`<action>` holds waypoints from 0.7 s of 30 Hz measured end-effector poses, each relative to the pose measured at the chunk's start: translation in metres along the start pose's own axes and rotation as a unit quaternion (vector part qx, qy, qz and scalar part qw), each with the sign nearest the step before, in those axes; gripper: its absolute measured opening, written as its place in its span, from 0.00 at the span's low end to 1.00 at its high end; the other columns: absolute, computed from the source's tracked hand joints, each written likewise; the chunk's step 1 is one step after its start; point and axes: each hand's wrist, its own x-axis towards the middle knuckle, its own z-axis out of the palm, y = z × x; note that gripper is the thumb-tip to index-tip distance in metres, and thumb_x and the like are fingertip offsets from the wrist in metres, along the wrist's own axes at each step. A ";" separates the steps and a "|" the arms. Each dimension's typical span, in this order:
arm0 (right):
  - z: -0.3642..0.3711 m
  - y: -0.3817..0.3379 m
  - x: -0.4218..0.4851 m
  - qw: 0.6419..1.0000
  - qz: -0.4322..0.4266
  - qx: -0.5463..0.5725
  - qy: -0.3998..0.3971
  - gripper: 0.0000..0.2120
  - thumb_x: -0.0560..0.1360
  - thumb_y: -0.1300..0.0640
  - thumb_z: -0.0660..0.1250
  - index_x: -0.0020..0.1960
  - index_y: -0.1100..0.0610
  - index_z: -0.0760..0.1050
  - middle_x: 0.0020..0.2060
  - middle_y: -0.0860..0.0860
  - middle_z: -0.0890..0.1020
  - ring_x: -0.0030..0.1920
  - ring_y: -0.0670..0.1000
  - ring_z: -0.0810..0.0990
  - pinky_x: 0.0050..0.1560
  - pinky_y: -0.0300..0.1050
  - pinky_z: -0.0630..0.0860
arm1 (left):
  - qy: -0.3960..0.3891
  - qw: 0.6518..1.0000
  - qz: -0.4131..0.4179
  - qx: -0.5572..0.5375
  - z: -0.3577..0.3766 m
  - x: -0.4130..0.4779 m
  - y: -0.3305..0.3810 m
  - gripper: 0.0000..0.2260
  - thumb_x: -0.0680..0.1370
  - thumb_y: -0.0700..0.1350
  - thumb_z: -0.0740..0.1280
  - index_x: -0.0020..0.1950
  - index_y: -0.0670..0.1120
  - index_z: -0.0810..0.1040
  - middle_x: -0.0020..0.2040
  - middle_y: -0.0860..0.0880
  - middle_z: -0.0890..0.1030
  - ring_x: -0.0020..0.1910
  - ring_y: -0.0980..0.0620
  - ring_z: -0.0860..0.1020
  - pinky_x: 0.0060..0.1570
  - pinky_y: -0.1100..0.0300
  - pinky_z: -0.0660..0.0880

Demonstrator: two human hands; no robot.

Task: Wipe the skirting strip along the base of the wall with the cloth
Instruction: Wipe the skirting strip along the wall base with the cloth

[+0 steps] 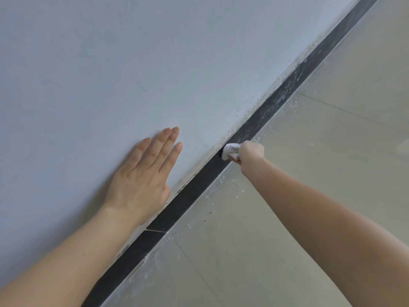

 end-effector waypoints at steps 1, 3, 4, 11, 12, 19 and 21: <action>-0.012 0.000 0.003 1.000 0.013 0.029 -0.002 0.19 0.80 0.52 0.57 0.68 0.57 0.67 0.63 0.54 0.75 0.60 0.50 0.76 0.60 0.35 0.69 | 0.002 1.000 0.005 0.004 0.001 0.003 0.002 0.33 0.73 0.45 0.51 0.78 0.41 0.49 0.79 0.42 0.46 0.78 0.46 0.47 0.75 0.50 0.39; -0.026 0.000 0.011 0.999 -0.052 -0.003 0.009 0.14 0.78 0.57 0.60 0.64 0.54 0.68 0.54 0.52 0.78 0.55 0.50 0.76 0.53 0.34 0.69 | 0.013 1.000 0.002 0.013 0.001 0.011 0.008 0.32 0.74 0.44 0.48 0.78 0.41 0.47 0.79 0.42 0.45 0.78 0.45 0.45 0.75 0.50 0.38; -0.030 0.004 0.013 0.997 -0.072 -0.037 0.005 0.07 0.77 0.59 0.60 0.55 0.56 0.70 0.43 0.51 0.77 0.50 0.51 0.75 0.49 0.36 0.68 | 0.021 1.000 -0.006 0.015 0.000 0.017 0.011 0.31 0.75 0.45 0.47 0.78 0.41 0.46 0.79 0.41 0.44 0.78 0.45 0.44 0.75 0.50 0.37; -0.086 0.016 -0.026 0.986 -0.007 0.154 -0.063 0.07 0.73 0.70 0.60 0.50 0.64 0.71 0.34 0.56 0.73 0.33 0.54 0.74 0.43 0.49 0.79 | 0.041 0.998 -0.042 0.020 -0.021 0.075 0.014 0.31 0.75 0.47 0.46 0.77 0.45 0.39 0.76 0.41 0.35 0.74 0.42 0.31 0.68 0.48 0.23; -0.093 0.011 -0.028 0.988 -0.010 0.139 -0.067 0.07 0.73 0.70 0.60 0.50 0.65 0.71 0.34 0.56 0.74 0.31 0.53 0.74 0.39 0.47 0.78 | 0.045 0.998 -0.039 0.024 -0.024 0.082 0.016 0.31 0.75 0.46 0.45 0.77 0.44 0.40 0.76 0.42 0.35 0.75 0.43 0.33 0.68 0.47 0.24; -0.117 -0.040 -0.039 0.996 -0.017 -0.016 -0.084 0.06 0.71 0.68 0.63 0.36 0.61 0.72 0.32 0.56 0.75 0.35 0.56 0.75 0.40 0.47 0.77 | 0.079 0.997 -0.011 -0.008 -0.049 0.111 -0.017 0.32 0.73 0.40 0.41 0.78 0.44 0.40 0.77 0.43 0.37 0.76 0.44 0.37 0.72 0.48 0.29; -0.120 -0.047 -0.044 0.995 -0.003 -0.053 -0.079 0.07 0.70 0.67 0.64 0.35 0.60 0.72 0.31 0.56 0.75 0.35 0.55 0.75 0.43 0.49 0.78 | 0.059 0.998 -0.003 -0.015 -0.063 0.115 -0.030 0.32 0.73 0.41 0.44 0.78 0.43 0.38 0.77 0.42 0.36 0.75 0.43 0.36 0.72 0.47 0.28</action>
